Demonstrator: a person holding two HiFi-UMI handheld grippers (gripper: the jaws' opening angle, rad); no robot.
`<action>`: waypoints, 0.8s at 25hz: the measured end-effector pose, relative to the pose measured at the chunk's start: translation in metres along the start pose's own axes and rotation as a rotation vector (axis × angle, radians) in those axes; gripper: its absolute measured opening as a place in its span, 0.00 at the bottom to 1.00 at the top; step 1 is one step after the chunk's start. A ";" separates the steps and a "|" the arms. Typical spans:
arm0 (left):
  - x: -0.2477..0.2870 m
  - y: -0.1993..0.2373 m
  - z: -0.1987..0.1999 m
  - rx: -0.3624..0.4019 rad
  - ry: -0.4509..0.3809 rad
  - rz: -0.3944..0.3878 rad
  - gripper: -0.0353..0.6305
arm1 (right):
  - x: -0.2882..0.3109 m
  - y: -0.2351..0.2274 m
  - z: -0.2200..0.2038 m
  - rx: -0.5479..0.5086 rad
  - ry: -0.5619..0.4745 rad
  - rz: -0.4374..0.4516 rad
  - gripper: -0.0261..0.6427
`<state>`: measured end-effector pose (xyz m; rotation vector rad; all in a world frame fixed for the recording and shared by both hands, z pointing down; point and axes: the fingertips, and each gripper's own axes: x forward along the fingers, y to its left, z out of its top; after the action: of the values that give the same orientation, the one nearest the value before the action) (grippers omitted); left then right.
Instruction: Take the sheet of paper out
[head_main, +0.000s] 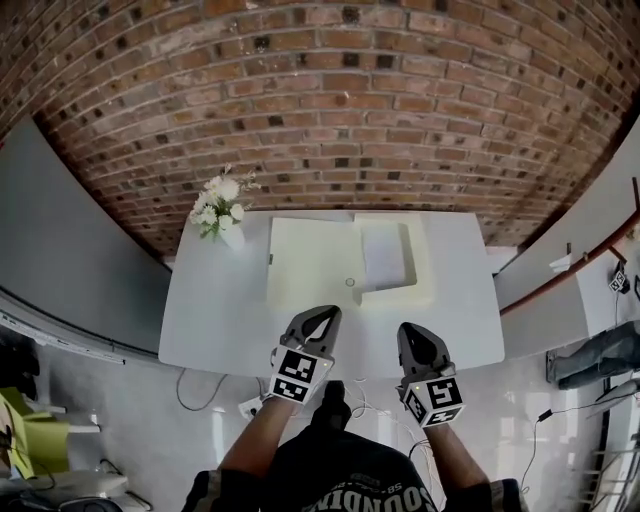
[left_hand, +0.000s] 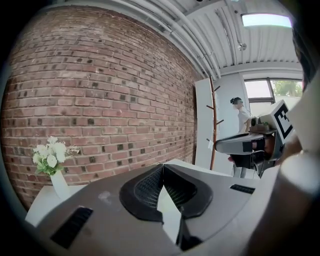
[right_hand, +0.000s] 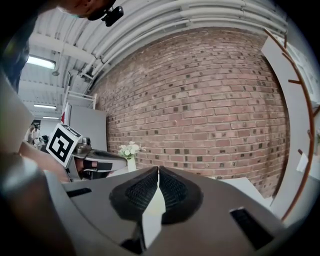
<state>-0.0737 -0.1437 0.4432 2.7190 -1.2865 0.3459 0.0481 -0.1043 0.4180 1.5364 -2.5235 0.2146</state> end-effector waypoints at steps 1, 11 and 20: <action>0.007 0.008 0.001 -0.002 -0.001 -0.004 0.07 | 0.009 -0.003 0.002 -0.001 0.001 -0.004 0.14; 0.057 0.057 0.012 -0.059 -0.008 -0.036 0.07 | 0.059 -0.036 0.021 0.022 -0.020 -0.074 0.14; 0.093 0.059 0.012 -0.080 0.000 -0.038 0.07 | 0.081 -0.063 0.024 0.004 -0.015 -0.063 0.14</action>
<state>-0.0608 -0.2531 0.4557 2.6727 -1.2198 0.2843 0.0659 -0.2076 0.4150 1.6219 -2.4830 0.2000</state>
